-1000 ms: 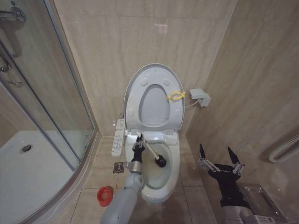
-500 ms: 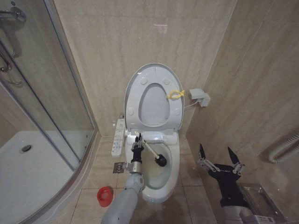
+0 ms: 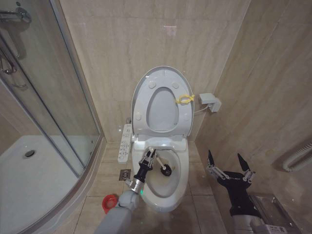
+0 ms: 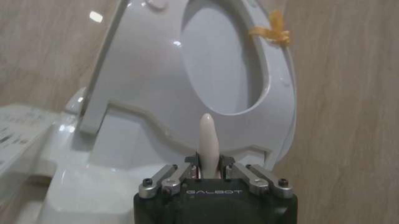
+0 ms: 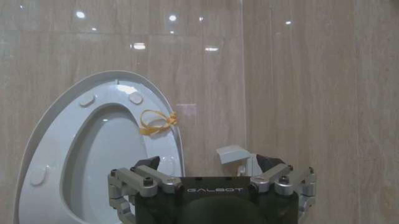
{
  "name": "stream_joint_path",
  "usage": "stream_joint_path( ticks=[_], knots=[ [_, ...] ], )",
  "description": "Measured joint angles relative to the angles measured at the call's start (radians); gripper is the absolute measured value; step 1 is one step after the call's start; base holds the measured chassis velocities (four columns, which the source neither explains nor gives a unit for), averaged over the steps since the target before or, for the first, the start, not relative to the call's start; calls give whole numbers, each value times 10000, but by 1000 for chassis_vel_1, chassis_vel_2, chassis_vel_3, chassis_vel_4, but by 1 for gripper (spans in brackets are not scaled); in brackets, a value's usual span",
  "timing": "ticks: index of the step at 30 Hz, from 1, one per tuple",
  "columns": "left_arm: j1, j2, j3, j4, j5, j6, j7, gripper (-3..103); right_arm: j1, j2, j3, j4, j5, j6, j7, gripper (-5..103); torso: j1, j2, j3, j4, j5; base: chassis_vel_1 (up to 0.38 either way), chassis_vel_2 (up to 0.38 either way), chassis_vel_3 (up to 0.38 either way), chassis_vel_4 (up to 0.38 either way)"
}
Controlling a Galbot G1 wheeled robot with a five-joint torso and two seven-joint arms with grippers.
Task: Open the toilet lid, clean the toilet bowl with a toilet brush, close the toilet lid, and flush.
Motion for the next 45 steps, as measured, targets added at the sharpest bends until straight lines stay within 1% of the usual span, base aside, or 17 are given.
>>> stream_joint_path(
  ticks=[2,6,11,14,17,20,24,25,28,30,33,34,36,40,42,44,45],
  knots=[
    [151,371,140,-549,-516,382,-248,20,0,0,0,0,0,0,0,100,-1,0,-1,-1,3,0,0,0,0],
    [521,679,145,-1115,-912,650,-623,20,0,0,0,0,0,0,0,100,-2,0,-3,1,4,0,0,0,0],
    [1024,813,91,-1710,-1211,828,-1053,20,0,0,0,0,0,0,0,100,-3,1,-4,5,5,0,0,0,0],
    [1667,805,-98,-2462,-1608,1003,-1633,20,0,0,0,0,0,0,0,100,-4,2,-5,4,6,0,0,0,0],
    [1976,712,-256,-2712,-1873,1030,-1872,20,0,0,0,0,0,0,0,100,-5,3,-5,5,6,0,0,0,0],
    [2138,594,-385,-2788,-2192,1020,-1915,20,0,0,0,0,0,0,0,100,-5,3,-5,5,7,0,0,0,0],
    [2264,294,-493,-3045,-3221,1011,-1906,20,0,1,0,0,0,0,0,100,-5,4,-5,4,7,0,0,0,0],
    [2264,294,-493,-3045,-3221,1011,-1906,20,0,1,0,0,0,0,0,100,-5,4,-5,4,7,0,0,0,0],
    [2183,89,-561,-3089,-3666,946,-1604,20,0,0,0,0,0,0,0,100,-5,4,-5,4,7,0,0,0,0],
    [2134,34,-592,-3009,-3607,909,-1547,20,0,0,0,0,0,0,0,100,-5,4,-6,3,7,0,0,0,0],
    [1988,-106,-716,-2357,-2276,778,-1540,20,0,0,0,0,0,0,0,100,-4,5,-5,3,6,0,0,0,0],
    [1988,-106,-716,-2357,-2276,778,-1540,20,0,0,0,0,0,0,0,100,-4,5,-5,3,6,0,0,0,0],
    [1958,-49,-773,-2078,-1500,727,-1434,20,-1,0,0,0,0,0,0,100,-5,4,-6,6,7,0,0,0,0],
    [2027,48,-765,-1944,-1003,721,-1217,20,0,0,0,0,0,0,0,100,-5,5,-6,7,8,0,0,0,0],
    [2334,110,-762,-1962,-157,853,-1013,20,0,0,0,0,0,0,0,100,-6,7,-7,10,9,0,0,0,0],
    [2429,98,-750,-1995,-220,896,-946,20,0,0,0,0,0,0,0,100,-6,6,-6,11,8,0,0,0,0],
    [2478,70,-712,-2102,-571,945,-924,20,0,0,0,0,0,0,0,100,-6,6,-5,11,8,0,0,0,0]
  ],
)
